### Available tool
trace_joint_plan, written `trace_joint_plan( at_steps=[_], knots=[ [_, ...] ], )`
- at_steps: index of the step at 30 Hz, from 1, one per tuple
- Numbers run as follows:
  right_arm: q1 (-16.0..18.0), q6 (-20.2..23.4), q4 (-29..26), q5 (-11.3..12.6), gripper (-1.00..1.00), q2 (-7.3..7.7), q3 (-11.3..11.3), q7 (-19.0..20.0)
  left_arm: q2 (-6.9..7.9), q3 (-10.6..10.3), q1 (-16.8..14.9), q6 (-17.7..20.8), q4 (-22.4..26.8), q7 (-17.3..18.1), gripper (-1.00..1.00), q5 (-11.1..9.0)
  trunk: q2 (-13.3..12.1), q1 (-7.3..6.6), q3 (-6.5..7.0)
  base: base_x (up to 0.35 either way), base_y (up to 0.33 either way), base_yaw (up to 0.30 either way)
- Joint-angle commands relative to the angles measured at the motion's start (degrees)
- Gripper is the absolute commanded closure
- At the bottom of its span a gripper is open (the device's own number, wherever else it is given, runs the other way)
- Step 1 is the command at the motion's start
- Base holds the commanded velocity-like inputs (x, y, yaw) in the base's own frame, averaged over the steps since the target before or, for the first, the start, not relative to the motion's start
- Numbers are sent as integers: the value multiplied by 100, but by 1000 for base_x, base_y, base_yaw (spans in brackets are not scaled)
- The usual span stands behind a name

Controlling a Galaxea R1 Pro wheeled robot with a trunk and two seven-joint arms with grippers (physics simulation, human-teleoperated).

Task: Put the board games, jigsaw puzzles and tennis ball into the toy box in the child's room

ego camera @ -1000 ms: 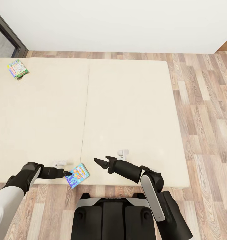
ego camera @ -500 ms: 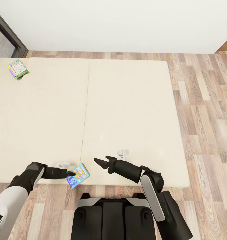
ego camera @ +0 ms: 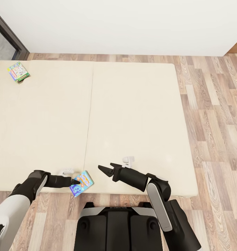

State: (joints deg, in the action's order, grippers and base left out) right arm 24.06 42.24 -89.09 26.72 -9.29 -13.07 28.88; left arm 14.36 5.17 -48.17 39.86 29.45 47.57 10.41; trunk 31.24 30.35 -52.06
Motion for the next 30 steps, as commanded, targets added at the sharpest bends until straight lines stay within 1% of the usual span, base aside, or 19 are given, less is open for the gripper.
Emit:
trace_joint_plan(
  at_steps=[1,10,13,15,17,21,26,30],
  knots=[
    [2,37,-3,17,-100,-3,6,3,-4,42,-1,33,4,50,-100,59,7,2,-5,0,0,0],
    [2,35,-3,16,-100,-3,2,-2,-3,45,-6,24,0,97,-100,58,7,2,-5,0,0,0],
    [2,34,-3,15,-100,-3,2,-4,-3,45,-5,23,0,239,-100,58,7,2,-5,0,0,0],
    [2,34,-3,11,-100,-3,-1,-5,-3,42,-3,22,0,455,-100,58,7,2,-5,0,-17,0],
    [2,32,-3,10,-100,-3,-2,-5,-3,40,-4,22,0,536,-100,58,7,2,-5,0,-47,0],
    [2,31,-3,9,-100,-3,-2,-5,-3,37,-6,22,-1,653,-100,58,7,2,-5,0,-148,0],
    [2,32,-3,9,-100,-3,-3,-5,-3,37,-4,22,-1,677,-100,58,7,2,-5,0,-227,0],
    [2,30,-3,9,-100,-3,-3,-5,-3,37,-3,15,-2,682,-100,58,7,2,-5,0,-78,0]
  ],
)
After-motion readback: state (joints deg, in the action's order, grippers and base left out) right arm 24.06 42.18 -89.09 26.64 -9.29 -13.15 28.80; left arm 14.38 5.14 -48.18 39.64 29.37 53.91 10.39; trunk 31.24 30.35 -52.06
